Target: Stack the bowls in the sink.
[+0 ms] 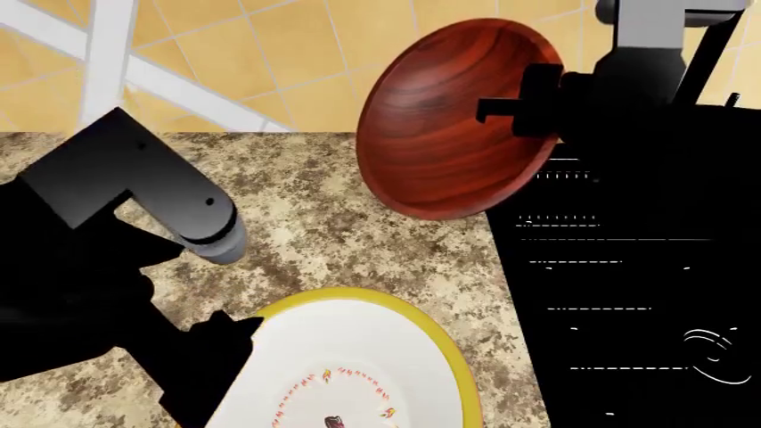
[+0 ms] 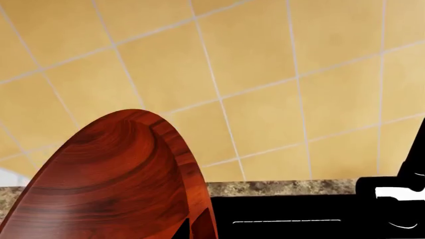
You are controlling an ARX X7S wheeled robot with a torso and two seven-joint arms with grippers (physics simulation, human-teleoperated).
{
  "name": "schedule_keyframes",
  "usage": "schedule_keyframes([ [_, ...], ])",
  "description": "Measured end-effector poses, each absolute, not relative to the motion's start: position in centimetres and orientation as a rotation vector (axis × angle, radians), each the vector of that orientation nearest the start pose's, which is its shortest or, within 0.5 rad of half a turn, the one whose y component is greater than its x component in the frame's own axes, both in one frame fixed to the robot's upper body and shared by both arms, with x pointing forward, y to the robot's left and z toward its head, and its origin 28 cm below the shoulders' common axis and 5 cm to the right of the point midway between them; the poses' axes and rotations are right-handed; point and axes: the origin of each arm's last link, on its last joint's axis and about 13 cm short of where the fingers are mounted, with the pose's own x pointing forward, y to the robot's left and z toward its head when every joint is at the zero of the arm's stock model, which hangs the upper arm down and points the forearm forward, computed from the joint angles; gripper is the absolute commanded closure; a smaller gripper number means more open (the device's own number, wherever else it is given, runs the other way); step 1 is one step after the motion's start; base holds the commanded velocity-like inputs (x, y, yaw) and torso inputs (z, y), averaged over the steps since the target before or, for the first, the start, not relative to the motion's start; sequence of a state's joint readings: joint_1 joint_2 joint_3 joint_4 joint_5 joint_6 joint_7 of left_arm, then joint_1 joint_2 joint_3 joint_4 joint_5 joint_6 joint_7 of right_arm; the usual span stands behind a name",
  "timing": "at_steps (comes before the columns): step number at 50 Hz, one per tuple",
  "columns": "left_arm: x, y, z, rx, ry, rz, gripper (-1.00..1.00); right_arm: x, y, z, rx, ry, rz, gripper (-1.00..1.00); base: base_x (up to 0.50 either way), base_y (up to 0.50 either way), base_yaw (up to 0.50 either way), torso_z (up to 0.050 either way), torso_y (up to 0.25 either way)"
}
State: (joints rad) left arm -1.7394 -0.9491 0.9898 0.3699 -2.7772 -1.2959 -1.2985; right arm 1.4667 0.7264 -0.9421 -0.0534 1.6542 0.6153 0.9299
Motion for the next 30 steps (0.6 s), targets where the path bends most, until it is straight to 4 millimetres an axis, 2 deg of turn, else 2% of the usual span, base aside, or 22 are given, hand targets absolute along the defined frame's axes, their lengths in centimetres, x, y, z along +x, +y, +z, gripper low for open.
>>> schedule_keyframes([
  [30, 16.7, 24.0, 31.8, 0.501, 0.772, -0.607, -1.00, 30.1, -11.3, 30.6, 0.027, 0.138, 0.003, 1.00, 0.00, 0.00, 0.00, 0.000, 0.001],
])
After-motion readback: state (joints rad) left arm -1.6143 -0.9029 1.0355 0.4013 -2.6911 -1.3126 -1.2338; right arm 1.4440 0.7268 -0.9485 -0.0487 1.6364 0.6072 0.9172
